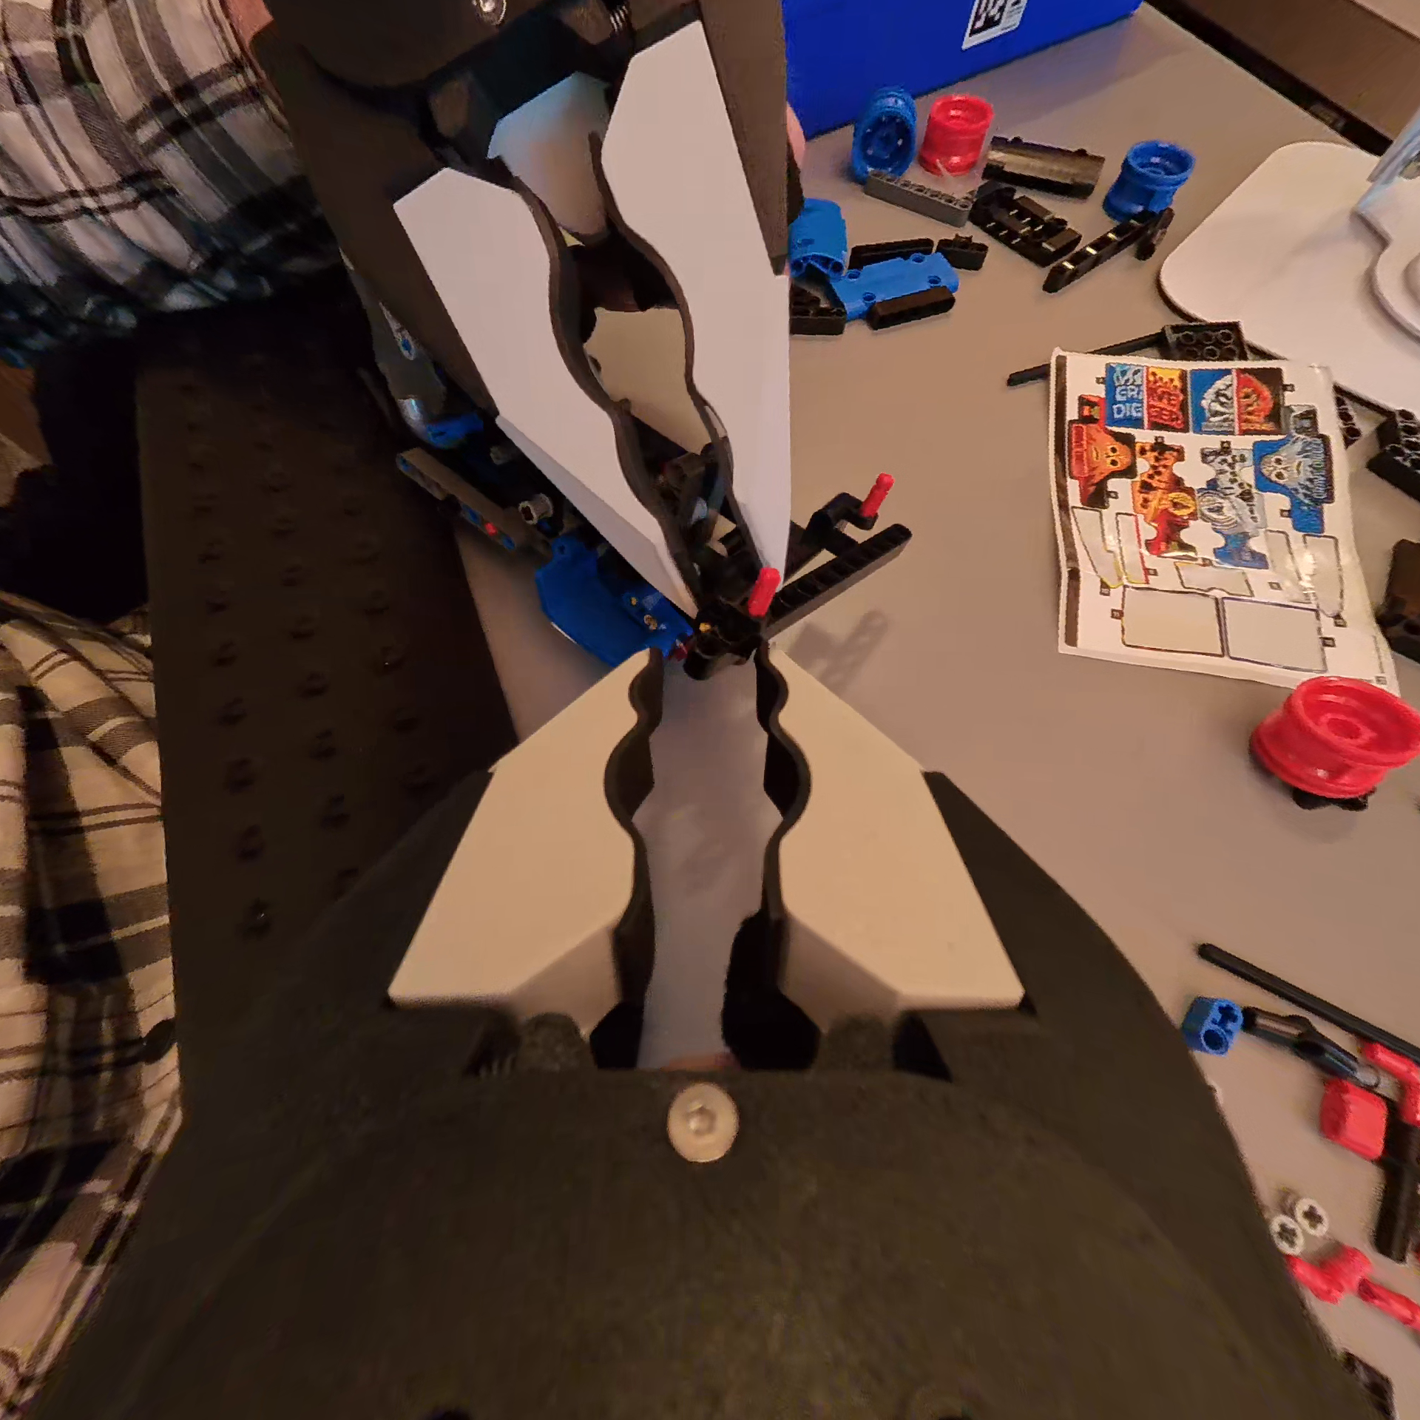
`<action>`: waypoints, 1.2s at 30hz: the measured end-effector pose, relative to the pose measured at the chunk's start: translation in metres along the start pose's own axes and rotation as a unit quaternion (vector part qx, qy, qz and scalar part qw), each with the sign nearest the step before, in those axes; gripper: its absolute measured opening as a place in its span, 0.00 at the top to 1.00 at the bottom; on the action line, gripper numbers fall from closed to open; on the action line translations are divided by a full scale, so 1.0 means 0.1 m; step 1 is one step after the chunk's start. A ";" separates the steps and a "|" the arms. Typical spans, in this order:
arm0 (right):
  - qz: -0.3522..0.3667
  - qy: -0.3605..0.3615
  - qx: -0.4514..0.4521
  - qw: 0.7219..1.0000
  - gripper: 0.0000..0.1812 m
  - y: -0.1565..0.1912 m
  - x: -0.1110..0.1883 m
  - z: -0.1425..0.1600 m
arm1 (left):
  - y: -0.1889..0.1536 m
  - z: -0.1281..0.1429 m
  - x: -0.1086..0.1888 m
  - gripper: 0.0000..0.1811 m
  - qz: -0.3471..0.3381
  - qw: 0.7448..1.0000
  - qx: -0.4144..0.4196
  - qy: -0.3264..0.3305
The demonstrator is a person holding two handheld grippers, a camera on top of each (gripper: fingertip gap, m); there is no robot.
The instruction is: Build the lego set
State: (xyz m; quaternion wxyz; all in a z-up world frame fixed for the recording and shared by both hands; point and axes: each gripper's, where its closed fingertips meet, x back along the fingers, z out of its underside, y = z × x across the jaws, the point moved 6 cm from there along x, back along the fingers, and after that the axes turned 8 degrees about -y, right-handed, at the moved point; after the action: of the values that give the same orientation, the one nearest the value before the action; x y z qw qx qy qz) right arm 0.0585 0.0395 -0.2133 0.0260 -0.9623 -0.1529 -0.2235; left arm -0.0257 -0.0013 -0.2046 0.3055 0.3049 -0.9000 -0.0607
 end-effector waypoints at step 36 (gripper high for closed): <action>-0.249 -0.030 -0.343 0.905 0.92 -0.44 -0.14 0.09 | -0.36 -0.22 -0.14 0.93 -0.041 0.970 -0.230 0.066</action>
State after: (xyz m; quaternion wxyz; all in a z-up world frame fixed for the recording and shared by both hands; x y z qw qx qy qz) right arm 0.0365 0.0786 -0.2287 -0.3670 -0.8489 -0.3016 -0.2320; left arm 0.0146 -0.0204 -0.2045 0.4238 0.2666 -0.8261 -0.2587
